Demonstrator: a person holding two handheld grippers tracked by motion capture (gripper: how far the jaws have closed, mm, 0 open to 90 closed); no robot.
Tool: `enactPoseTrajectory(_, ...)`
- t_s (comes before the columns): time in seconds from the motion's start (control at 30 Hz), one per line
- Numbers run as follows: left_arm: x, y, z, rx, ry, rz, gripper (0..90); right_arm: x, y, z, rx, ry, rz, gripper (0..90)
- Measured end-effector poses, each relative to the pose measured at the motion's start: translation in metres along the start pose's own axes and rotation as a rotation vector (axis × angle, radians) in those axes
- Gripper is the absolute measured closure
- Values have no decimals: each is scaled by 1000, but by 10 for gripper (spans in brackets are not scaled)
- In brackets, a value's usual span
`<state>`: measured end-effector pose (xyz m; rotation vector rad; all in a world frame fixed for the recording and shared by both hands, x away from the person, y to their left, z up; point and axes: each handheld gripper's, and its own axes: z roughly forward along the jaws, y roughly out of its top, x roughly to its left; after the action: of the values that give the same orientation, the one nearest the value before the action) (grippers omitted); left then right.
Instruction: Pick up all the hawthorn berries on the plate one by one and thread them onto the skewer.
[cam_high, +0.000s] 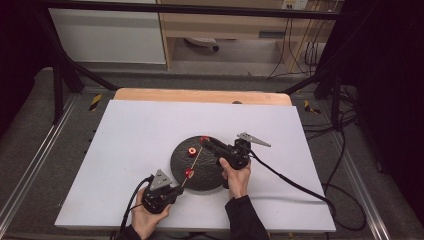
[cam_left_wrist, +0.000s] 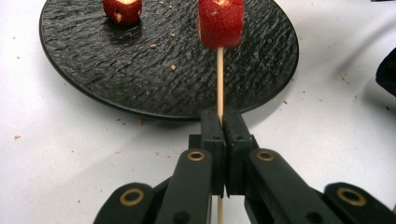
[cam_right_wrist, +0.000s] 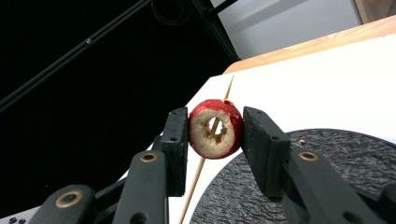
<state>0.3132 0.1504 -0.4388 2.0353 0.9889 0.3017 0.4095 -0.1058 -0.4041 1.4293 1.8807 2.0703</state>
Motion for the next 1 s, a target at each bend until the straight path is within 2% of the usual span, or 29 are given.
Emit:
enactPoseTrajectory(0.1, 0, 0, 1, 6, -3, 0, 889, -1, -2, 1, 3, -2, -16, 629)
enactPoseTrajectory(0.67, 2, 1, 0, -3, -10, -12, 889, 4, -16, 0, 43, 14, -3, 632)
enactPoseTrajectory(0.9, 3, 5, -3, -27, -3, -23, 888, 8, -36, 4, 75, 56, 22, 630)
enactPoseTrajectory(1.0, 3, 5, -3, -26, -2, -21, 888, 9, -43, 4, 83, 56, 22, 630)
